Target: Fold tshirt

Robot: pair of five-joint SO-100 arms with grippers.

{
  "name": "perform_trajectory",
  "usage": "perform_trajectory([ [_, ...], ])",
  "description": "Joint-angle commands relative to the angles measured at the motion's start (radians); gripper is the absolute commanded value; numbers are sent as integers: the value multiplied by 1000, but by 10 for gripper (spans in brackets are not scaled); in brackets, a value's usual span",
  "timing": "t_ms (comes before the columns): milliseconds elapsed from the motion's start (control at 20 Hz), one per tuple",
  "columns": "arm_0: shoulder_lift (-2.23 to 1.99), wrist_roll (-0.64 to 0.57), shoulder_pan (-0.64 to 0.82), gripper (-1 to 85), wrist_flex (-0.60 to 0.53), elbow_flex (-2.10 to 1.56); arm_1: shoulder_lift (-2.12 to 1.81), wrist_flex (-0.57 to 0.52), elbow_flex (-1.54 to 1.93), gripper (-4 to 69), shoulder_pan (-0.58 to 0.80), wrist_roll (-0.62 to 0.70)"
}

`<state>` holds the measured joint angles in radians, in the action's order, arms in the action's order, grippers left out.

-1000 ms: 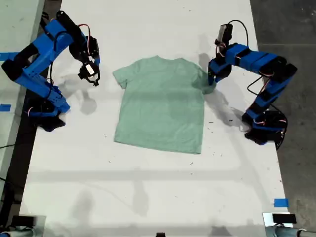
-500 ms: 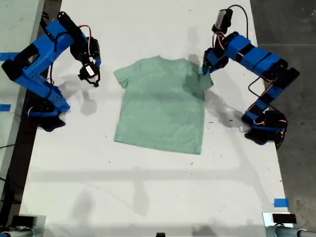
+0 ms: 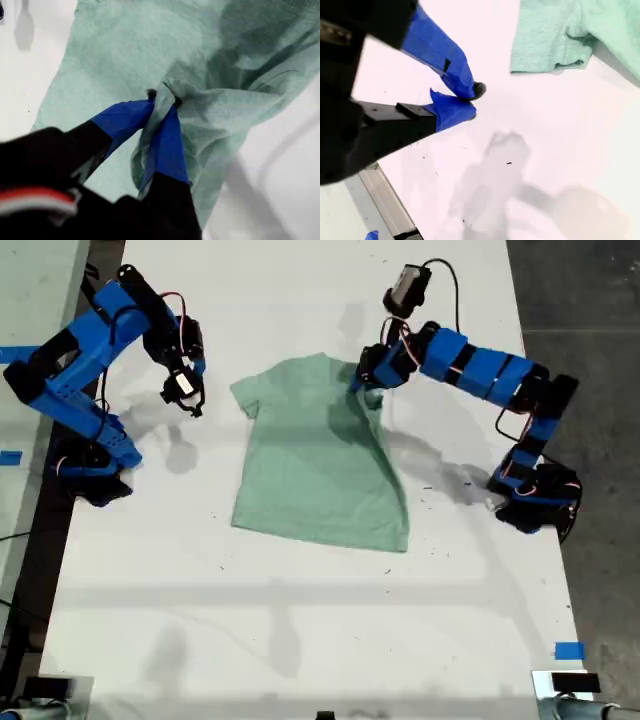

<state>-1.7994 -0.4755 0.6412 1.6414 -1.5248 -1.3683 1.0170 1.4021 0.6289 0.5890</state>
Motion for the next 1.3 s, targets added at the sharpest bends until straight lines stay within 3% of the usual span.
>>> perform_trajectory([
  [0, -25, 17, -32, 0, -9, 5, 126, -146, -80, -3, -21, -28],
  [50, -26, 17, -35, 0, -9, 5, 209, -143, -129, 160, -21, -23],
  [100, -28, 18, -37, 0, -9, 5, 273, -126, -181, 261, -21, -9],
  [300, -34, 23, -44, 0, -12, 3, 351, -41, -259, 317, -23, -15],
  [350, -34, 25, -48, 0, -15, 5, 344, -20, -268, 383, -23, 8],
  [400, -34, 26, -51, 0, -15, 5, 337, 37, -307, 393, -28, 23],
  [850, -48, 40, -72, 0, -20, -3, -244, 446, -357, 285, -28, 89],
  [1050, -40, 25, -78, 21, -23, -3, -540, 518, -101, 222, -15, 100],
  [1150, 0, -12, -86, 248, -21, 23, -644, 518, 17, 202, -15, 84],
  [1250, 37, -40, -97, 350, -29, 71, -713, 506, 103, 200, -20, 67],
])
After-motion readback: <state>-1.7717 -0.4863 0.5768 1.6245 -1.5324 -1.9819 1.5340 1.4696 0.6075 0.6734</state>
